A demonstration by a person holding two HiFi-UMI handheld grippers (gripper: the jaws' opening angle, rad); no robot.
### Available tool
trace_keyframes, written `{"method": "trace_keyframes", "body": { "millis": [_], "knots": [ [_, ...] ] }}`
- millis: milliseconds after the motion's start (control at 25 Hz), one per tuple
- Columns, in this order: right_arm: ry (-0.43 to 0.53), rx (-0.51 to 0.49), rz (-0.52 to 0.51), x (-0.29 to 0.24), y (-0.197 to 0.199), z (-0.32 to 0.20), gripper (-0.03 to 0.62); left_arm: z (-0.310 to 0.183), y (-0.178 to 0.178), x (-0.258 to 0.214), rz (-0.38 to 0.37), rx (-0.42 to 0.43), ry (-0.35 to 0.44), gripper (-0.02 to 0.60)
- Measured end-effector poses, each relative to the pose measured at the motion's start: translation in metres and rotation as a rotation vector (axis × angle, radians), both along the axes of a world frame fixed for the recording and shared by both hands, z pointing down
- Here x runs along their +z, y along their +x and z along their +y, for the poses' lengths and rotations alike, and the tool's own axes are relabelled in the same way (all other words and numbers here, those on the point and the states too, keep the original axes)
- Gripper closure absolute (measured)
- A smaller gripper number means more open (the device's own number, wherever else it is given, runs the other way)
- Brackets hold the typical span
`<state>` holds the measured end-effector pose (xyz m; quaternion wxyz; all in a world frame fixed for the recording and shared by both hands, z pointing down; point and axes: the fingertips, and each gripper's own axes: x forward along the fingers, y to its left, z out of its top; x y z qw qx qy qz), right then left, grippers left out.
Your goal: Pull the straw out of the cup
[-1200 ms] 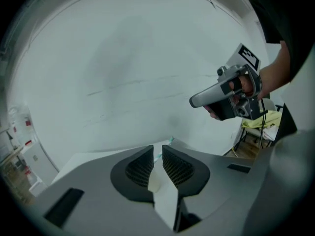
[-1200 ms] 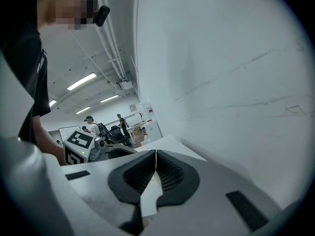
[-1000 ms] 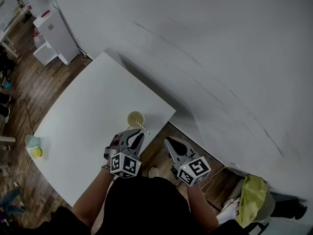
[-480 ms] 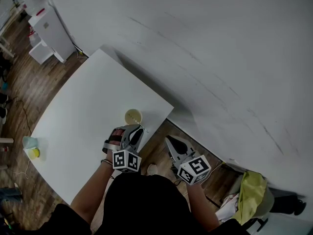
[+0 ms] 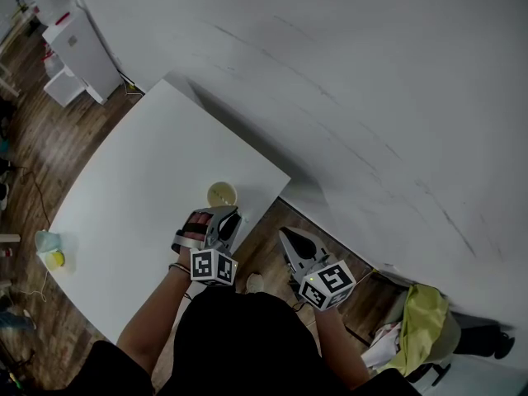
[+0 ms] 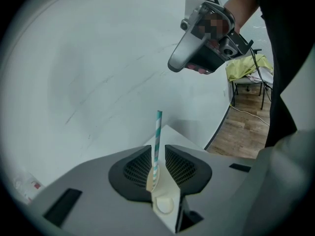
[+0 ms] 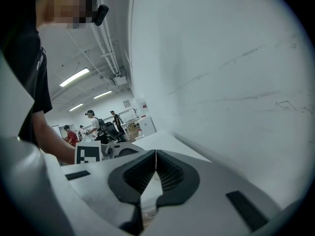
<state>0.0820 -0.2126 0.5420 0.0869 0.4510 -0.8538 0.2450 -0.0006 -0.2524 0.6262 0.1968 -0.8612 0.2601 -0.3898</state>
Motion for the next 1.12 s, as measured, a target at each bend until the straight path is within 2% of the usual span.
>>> {"method": "trace_keyframes", "body": {
  "millis": [280, 600, 920, 1120],
  "knots": [
    [0.010, -0.013, -0.002, -0.002, -0.006, -0.002, 0.571, -0.003, -0.004, -0.008, 0.023, -0.023, 0.018, 0.537],
    [0.037, -0.046, -0.006, -0.010, -0.019, -0.001, 0.571, -0.003, -0.006, -0.017, 0.026, -0.034, 0.037, 0.545],
    [0.067, -0.062, -0.009, -0.017, -0.021, 0.006, 0.571, -0.002, -0.008, -0.038, 0.064, -0.066, 0.080, 0.545],
    [0.092, -0.084, -0.018, -0.024, -0.024, 0.014, 0.571, 0.000, -0.011, -0.061, 0.121, -0.118, 0.096, 0.545]
  ]
}}
